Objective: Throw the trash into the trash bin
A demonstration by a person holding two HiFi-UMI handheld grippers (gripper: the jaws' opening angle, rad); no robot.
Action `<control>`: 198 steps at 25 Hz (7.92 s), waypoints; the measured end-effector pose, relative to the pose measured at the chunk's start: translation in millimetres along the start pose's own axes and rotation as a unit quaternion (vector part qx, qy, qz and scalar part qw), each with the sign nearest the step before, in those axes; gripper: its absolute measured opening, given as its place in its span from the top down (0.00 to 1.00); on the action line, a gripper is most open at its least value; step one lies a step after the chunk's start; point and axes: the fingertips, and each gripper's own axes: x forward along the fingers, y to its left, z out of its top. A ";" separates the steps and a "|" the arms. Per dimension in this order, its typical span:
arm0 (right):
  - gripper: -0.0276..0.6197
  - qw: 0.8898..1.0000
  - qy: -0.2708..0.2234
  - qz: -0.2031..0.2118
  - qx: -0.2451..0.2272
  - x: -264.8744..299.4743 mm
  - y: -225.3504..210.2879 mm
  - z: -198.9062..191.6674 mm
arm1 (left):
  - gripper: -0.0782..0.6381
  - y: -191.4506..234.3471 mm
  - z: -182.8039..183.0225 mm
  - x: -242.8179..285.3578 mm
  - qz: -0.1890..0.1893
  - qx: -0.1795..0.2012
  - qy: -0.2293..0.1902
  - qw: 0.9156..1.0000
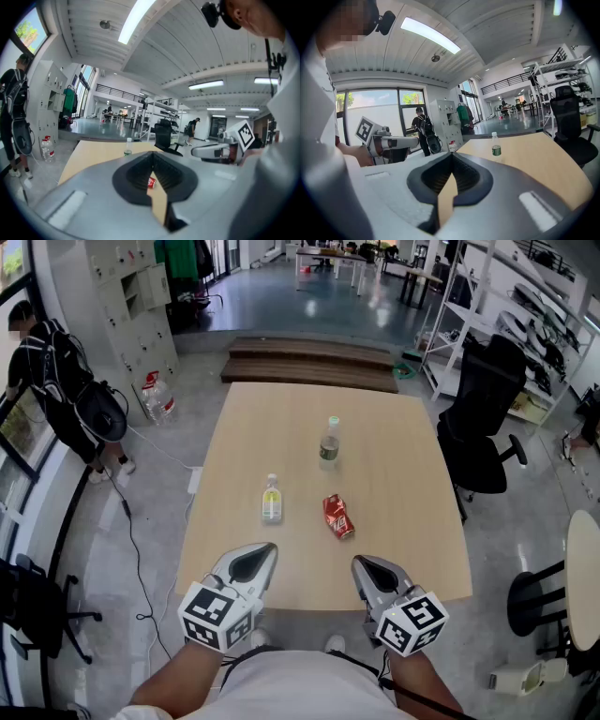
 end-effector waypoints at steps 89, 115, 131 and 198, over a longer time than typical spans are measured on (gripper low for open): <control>0.80 0.995 0.067 -0.048 -0.049 230.3 -161.0 15.4 | 0.88 97.5 -36.1 113.1 0.039 0.012 0.109 0.993; 0.67 0.994 0.046 -0.076 -0.069 319.9 -229.3 29.6 | 0.88 99.5 -69.8 128.9 0.061 0.002 0.163 0.985; 0.72 0.992 0.038 -0.082 -0.094 319.9 -226.5 40.0 | 0.88 97.3 -72.7 121.7 0.059 0.002 0.161 0.985; 0.73 0.912 -0.027 -0.410 0.014 -215.0 -76.5 -15.0 | 0.88 -206.5 -62.5 54.2 -0.357 0.107 0.090 0.923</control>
